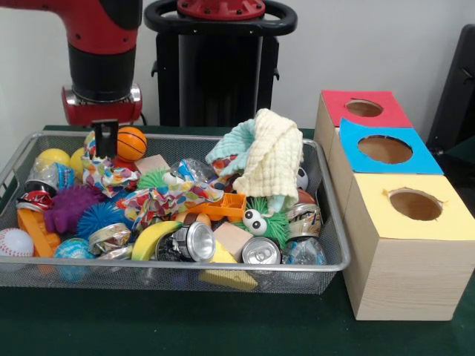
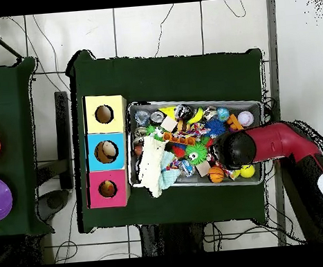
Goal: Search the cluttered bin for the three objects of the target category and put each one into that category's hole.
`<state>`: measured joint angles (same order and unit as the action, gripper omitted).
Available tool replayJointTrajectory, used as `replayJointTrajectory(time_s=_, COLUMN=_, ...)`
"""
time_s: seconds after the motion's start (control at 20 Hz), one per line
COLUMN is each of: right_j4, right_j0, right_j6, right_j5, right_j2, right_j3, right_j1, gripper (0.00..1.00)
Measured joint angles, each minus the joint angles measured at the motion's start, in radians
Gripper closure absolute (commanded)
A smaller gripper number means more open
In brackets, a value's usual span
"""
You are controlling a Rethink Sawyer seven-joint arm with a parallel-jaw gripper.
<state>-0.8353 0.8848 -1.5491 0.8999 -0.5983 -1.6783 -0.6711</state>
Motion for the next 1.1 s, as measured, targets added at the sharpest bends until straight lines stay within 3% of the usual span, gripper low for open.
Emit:
replayJointTrajectory(time_s=0.1, right_j4=0.010, right_j0=0.000, right_j6=0.000, right_j5=0.000, right_j2=0.000, right_j3=0.000, right_j1=-0.021, gripper=1.00)
replayJointTrajectory(time_s=0.15, right_j4=0.022, right_j0=0.000, right_j6=0.000, right_j5=0.000, right_j2=0.000, right_j3=-0.001, right_j1=-0.040, gripper=0.00)
replayJointTrajectory(time_s=0.5, right_j4=0.027, right_j0=0.004, right_j6=0.000, right_j5=0.000, right_j2=0.000, right_j3=0.000, right_j1=-0.034, gripper=0.00)
replayJointTrajectory(time_s=1.1, right_j4=-0.012, right_j0=0.018, right_j6=0.000, right_j5=0.000, right_j2=0.002, right_j3=0.014, right_j1=0.093, gripper=0.00)
